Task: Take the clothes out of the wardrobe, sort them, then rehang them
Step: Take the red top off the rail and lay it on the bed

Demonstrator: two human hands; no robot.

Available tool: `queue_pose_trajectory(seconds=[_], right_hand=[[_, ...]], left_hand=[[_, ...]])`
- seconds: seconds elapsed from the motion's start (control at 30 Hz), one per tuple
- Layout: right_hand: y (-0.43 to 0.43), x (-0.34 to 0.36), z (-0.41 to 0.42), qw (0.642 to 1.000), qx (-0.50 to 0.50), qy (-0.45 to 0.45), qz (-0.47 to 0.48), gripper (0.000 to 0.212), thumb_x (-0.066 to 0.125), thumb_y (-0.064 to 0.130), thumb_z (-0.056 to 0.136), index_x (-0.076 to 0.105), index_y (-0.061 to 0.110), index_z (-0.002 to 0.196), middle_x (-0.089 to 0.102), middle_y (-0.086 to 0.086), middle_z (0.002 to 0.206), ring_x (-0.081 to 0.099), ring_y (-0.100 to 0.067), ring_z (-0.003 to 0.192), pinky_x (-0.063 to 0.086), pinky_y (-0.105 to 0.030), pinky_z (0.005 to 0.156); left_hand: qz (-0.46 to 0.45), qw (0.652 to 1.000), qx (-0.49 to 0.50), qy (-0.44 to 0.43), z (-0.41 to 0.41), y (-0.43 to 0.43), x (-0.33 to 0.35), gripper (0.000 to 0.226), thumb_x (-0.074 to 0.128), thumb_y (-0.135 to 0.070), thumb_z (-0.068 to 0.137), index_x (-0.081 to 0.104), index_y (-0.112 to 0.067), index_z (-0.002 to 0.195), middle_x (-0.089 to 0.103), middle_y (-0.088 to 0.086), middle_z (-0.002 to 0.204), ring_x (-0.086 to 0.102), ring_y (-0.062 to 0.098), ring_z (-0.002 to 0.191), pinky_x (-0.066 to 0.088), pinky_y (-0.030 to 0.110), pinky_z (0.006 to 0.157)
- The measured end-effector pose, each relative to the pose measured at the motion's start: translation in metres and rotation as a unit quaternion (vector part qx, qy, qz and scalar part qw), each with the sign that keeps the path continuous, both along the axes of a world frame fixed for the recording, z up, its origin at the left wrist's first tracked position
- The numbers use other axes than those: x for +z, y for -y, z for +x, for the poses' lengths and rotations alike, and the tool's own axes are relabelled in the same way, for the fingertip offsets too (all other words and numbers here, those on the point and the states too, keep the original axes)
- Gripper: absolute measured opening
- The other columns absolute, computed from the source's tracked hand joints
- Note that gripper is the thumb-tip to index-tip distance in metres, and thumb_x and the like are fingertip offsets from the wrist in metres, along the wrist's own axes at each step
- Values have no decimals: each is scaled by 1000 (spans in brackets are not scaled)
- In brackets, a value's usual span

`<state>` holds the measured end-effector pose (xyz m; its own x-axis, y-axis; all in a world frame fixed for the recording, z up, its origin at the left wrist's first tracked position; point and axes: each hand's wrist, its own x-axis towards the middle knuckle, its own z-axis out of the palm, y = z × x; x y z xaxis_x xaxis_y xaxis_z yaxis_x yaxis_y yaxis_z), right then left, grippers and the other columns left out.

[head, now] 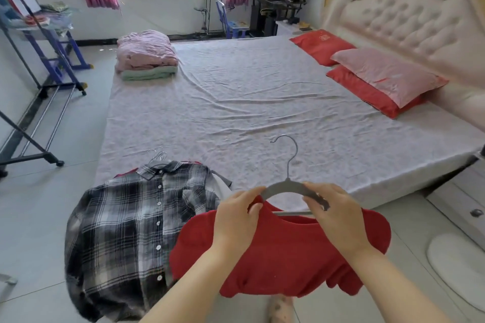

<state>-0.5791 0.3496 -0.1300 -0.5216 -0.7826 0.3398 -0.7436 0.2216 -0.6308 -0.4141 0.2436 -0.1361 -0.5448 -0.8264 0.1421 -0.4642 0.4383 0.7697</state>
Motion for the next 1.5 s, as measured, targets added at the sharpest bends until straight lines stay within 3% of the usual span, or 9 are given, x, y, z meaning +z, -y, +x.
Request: queue_pose_trajectory(seconds=[0.27, 0.37, 0.83, 0.93, 1.03, 1.13, 1.23, 1.5], right_hand=[[112, -40, -140, 998, 49, 21, 44, 33, 73, 11, 77, 69, 28, 105, 55, 30, 88, 56, 1, 83, 42, -4, 73], [151, -54, -183, 996, 63, 20, 66, 32, 74, 12, 77, 70, 28, 105, 63, 20, 92, 57, -3, 85, 41, -7, 71], [319, -146, -266, 988, 81, 57, 122, 30, 68, 12, 81, 69, 27, 107, 68, 10, 94, 59, -12, 88, 45, -23, 72], [354, -172, -270, 984, 75, 59, 153, 31, 66, 15, 84, 67, 28, 111, 69, 7, 102, 59, -16, 97, 46, -26, 76], [387, -200, -272, 972, 82, 48, 215, 42, 59, 17, 88, 55, 29, 128, 61, 5, 122, 51, -17, 115, 43, -30, 90], [404, -221, -268, 957, 90, 78, 266, 55, 56, 13, 88, 41, 28, 139, 50, 4, 137, 42, -19, 127, 36, -34, 105], [394, -236, -258, 940, 108, 61, 317, 57, 58, 16, 87, 39, 26, 140, 51, 3, 135, 47, -22, 121, 37, -34, 101], [337, -232, -246, 903, 98, 48, 416, 55, 53, 30, 91, 30, 31, 142, 40, 10, 138, 42, -16, 121, 36, -27, 99]], left_hand=[[60, 996, 56, 40, -128, 90, -37, 36, 57, -11, 89, 60, -26, 121, 64, -4, 116, 54, 13, 112, 33, 16, 90], [82, 992, 71, 57, -166, 122, -48, 36, 53, -12, 91, 58, -26, 124, 61, -5, 122, 52, 12, 116, 34, 19, 94], [125, 981, 121, 92, -257, 277, -138, 36, 52, -9, 90, 59, -23, 123, 63, -3, 119, 55, 16, 113, 41, 27, 93], [128, 977, 143, 93, -263, 303, -163, 37, 52, -7, 90, 59, -21, 123, 64, -1, 118, 56, 17, 112, 41, 28, 92], [123, 976, 144, 104, -267, 330, -190, 39, 52, -8, 90, 55, -20, 127, 60, -1, 125, 52, 17, 117, 38, 28, 98], [124, 975, 132, 132, -266, 346, -211, 44, 55, -9, 88, 51, -17, 131, 54, 0, 132, 47, 17, 124, 33, 30, 104], [144, 968, 128, 163, -259, 347, -225, 48, 57, -11, 86, 48, -16, 133, 52, 2, 133, 46, 19, 124, 33, 31, 104], [143, 914, -2, 380, -247, 327, -217, 59, 48, -35, 92, 25, -21, 144, 36, -1, 141, 37, 20, 129, 32, 34, 103]])
